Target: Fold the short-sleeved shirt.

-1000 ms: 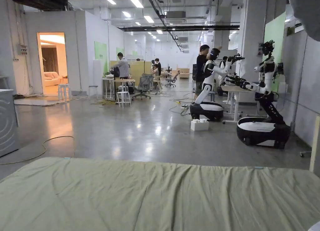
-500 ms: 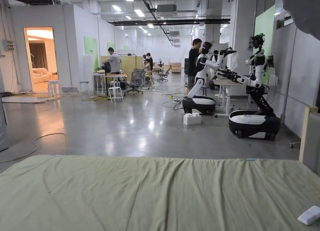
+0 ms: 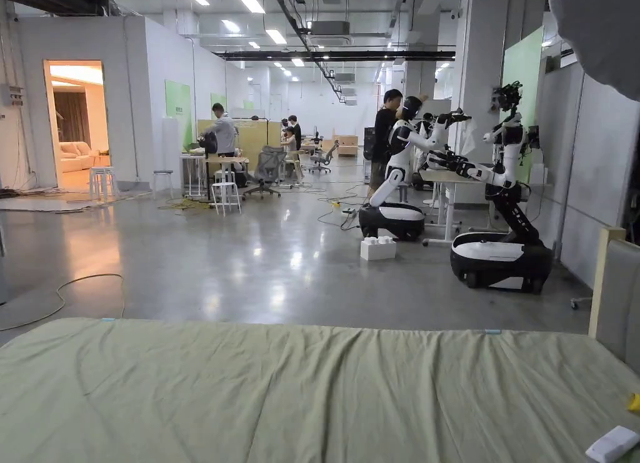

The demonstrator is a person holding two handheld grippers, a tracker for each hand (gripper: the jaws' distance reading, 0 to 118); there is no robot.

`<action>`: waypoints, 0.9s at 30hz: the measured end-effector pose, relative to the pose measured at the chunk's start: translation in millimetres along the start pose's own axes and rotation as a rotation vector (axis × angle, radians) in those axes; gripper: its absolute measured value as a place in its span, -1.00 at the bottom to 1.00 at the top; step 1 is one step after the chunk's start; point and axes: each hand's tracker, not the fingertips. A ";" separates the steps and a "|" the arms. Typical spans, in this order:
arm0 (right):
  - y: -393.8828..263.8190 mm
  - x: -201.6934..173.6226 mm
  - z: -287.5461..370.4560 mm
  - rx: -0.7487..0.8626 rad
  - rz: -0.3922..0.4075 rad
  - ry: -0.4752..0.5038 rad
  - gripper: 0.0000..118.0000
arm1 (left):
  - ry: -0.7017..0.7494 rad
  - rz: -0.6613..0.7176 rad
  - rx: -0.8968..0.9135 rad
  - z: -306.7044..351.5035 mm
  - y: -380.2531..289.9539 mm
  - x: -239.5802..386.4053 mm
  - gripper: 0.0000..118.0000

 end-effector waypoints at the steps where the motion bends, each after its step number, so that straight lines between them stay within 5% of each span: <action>1: 1.0 0.0 0.2 0.004 0.002 0.000 -0.99 | 0.000 -0.002 -0.001 0.0 0.0 0.1 -1.00; 18: 2.7 0.1 -0.7 -0.015 -0.020 0.021 -0.99 | -0.023 0.014 -0.031 -1.5 0.4 -5.2 -1.00; 23: -0.3 4.1 -5.1 -0.027 -0.023 0.009 -0.99 | -0.073 0.158 -0.065 -2.5 0.5 -42.4 -1.00; 26: -8.5 6.6 -9.7 -0.069 -0.052 0.001 -0.99 | -0.007 0.133 -0.162 -7.0 -4.9 -74.1 -0.99; 27: -12.4 7.4 -11.8 -0.080 -0.059 0.001 -0.99 | 0.033 0.121 -0.193 -10.1 -8.9 -84.1 -0.83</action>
